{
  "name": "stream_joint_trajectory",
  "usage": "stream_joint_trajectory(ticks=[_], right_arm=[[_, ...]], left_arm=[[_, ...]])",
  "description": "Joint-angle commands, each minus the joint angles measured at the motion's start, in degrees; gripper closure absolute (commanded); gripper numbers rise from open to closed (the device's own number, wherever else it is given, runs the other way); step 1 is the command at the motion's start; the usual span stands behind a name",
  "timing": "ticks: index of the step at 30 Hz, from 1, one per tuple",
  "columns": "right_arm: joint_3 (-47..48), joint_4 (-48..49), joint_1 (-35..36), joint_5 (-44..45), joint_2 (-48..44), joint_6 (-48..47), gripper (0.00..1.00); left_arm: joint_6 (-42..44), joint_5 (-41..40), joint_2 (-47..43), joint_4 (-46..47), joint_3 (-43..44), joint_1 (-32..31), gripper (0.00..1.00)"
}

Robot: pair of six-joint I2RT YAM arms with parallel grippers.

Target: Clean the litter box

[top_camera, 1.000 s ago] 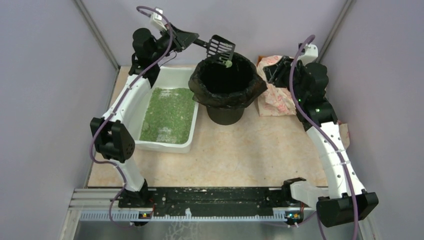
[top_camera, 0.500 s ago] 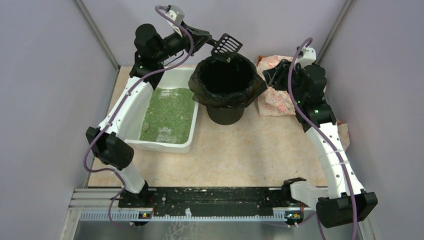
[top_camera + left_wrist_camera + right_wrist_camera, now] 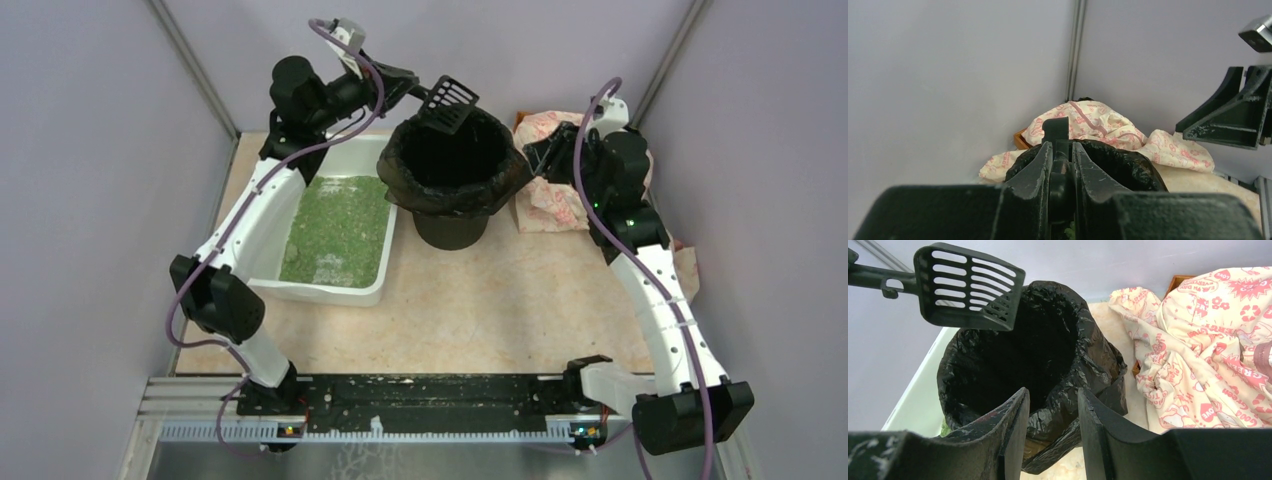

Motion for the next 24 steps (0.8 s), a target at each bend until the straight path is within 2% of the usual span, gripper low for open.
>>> stream_joint_trajectory(ticks=[1, 4, 6, 8, 10, 14, 19, 21, 24], right_arm=[[-0.18, 2.7, -0.68, -0.46, -1.19, 0.74, 0.59], [-0.55, 2.53, -0.72, -0.34, -1.43, 0.79, 0.59], [-1.06, 2.78, -0.71, -0.44, -1.54, 0.86, 0.59], [-1.6, 3.05, -0.73, -0.92, -1.31, 1.03, 0.59], [-1.7, 3.35, -0.71, -1.28, -1.1, 1.3, 0.59], [-1.5, 3.37, -0.72, -1.15, -0.83, 1.32, 0.59], [-2.23, 3.35, -0.71, -1.08, -0.82, 1.3, 0.59], [-2.49, 3.76, -0.75, -1.24, -0.55, 1.4, 0.59], [-2.24, 4.09, -0.74, -1.68, 0.23, 1.49, 0.59]], left_arm=[[-13.14, -10.01, -5.23, 7.84, -3.72, 3.81, 1.0], [-37.16, -10.81, -9.85, 26.21, -16.65, 12.6, 1.0], [-51.95, -9.44, -9.65, 38.39, -22.75, 19.84, 1.0], [-59.95, -9.61, -9.95, 45.56, -27.31, 24.19, 1.0], [-60.92, -11.2, -12.2, 43.99, -30.97, 27.13, 1.0], [-54.54, -17.1, -19.93, 31.63, -38.3, 31.55, 1.0], [-53.05, -24.16, -28.84, 24.1, -49.33, 35.37, 1.0], [-50.97, -25.59, -31.07, 19.08, -51.32, 35.59, 1.0], [-47.19, -23.3, -31.42, 12.8, -51.87, 35.61, 1.0]])
